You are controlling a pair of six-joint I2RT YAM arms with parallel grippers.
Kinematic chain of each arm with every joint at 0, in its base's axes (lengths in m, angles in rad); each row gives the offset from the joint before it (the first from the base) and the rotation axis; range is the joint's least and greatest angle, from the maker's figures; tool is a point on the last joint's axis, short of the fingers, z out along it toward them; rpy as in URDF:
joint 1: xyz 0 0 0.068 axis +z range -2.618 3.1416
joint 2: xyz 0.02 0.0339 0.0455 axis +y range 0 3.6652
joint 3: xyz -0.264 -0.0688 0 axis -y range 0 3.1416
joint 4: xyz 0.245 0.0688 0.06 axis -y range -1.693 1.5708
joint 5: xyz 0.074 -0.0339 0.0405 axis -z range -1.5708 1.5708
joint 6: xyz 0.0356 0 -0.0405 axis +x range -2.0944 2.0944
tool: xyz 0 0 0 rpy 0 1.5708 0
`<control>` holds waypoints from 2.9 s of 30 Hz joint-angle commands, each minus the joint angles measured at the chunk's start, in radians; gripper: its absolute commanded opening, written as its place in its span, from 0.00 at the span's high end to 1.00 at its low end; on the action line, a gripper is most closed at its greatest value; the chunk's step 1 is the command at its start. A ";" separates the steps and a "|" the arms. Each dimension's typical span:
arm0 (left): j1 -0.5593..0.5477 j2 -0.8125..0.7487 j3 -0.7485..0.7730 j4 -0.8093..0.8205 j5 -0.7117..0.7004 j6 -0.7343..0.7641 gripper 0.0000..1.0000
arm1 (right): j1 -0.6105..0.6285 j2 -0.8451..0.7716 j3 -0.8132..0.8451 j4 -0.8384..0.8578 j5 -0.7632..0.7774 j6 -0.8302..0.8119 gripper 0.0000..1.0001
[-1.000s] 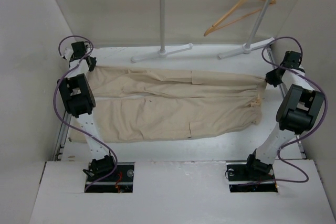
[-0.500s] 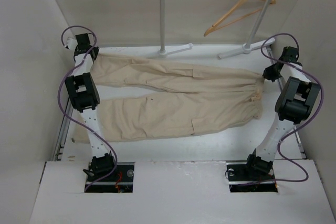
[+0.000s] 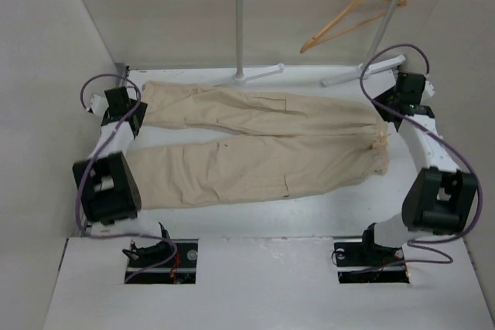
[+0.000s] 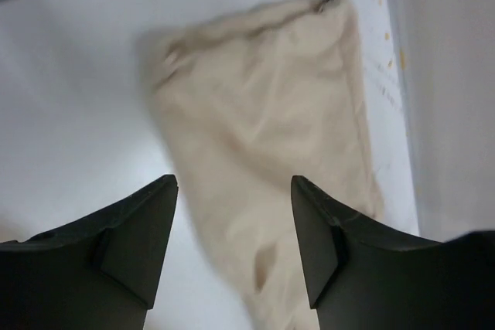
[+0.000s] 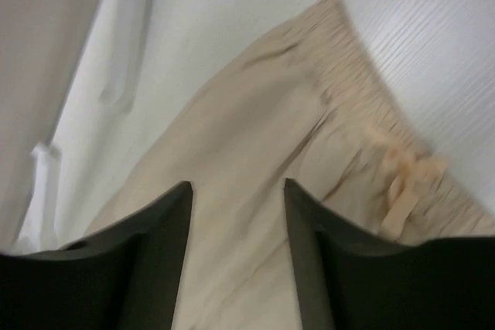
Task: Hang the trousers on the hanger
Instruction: Flatten out the trousers at the center of the board, then fold the trousers at the center of the board.
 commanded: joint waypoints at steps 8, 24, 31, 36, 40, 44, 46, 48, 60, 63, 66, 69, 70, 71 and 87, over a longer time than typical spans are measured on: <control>0.078 -0.911 -0.588 -0.548 -0.234 0.026 0.60 | 0.477 -0.550 -0.406 0.029 -0.051 0.042 0.91; 0.343 -0.959 -0.789 -0.544 -0.176 0.009 0.48 | 0.816 -1.025 -0.753 -0.186 -0.146 0.071 0.34; 0.344 -0.925 -0.821 -0.511 -0.213 0.017 0.48 | 0.821 -1.008 -0.749 -0.189 -0.148 0.078 0.34; 0.349 -0.835 -0.858 -0.336 -0.169 -0.002 0.65 | 0.770 -1.008 -0.746 -0.192 -0.143 0.081 0.34; 0.355 -0.838 -0.798 -0.308 -0.106 0.009 0.88 | 0.660 -1.006 -0.736 -0.207 -0.130 0.085 0.34; 0.237 -0.910 -0.674 -0.361 -0.121 0.027 0.90 | 0.443 -1.023 -0.700 -0.284 -0.067 0.091 0.35; 0.164 -0.934 -0.648 -0.371 -0.147 0.032 0.90 | 0.361 -0.994 -0.652 -0.339 -0.013 0.099 0.38; 0.093 -0.947 -0.637 -0.383 -0.181 0.038 0.90 | 0.324 -0.964 -0.624 -0.350 0.050 0.117 0.43; -0.078 -0.991 -0.661 -0.444 -0.199 0.034 0.91 | -0.092 -0.619 -0.635 -0.087 0.062 0.093 0.38; -0.101 -0.970 -0.654 -0.421 -0.196 0.032 0.91 | -0.089 -0.533 -0.637 0.032 -0.017 0.072 0.39; -0.104 -0.967 -0.655 -0.415 -0.192 0.029 0.91 | -0.084 -0.470 -0.632 0.073 -0.027 0.070 0.40; -0.098 -0.961 -0.666 -0.411 -0.190 0.028 0.91 | -0.084 -0.358 -0.624 0.090 -0.031 0.076 0.46; -0.093 -0.961 -0.670 -0.411 -0.187 0.024 0.91 | -0.084 -0.326 -0.624 0.093 -0.037 0.081 0.52; -0.092 -0.962 -0.672 -0.411 -0.181 0.021 0.92 | -0.084 -0.306 -0.624 0.098 -0.041 0.088 0.58; 0.004 -0.870 -0.254 -0.684 -0.506 0.212 0.97 | -0.058 -0.750 -0.629 -0.304 0.243 0.029 0.94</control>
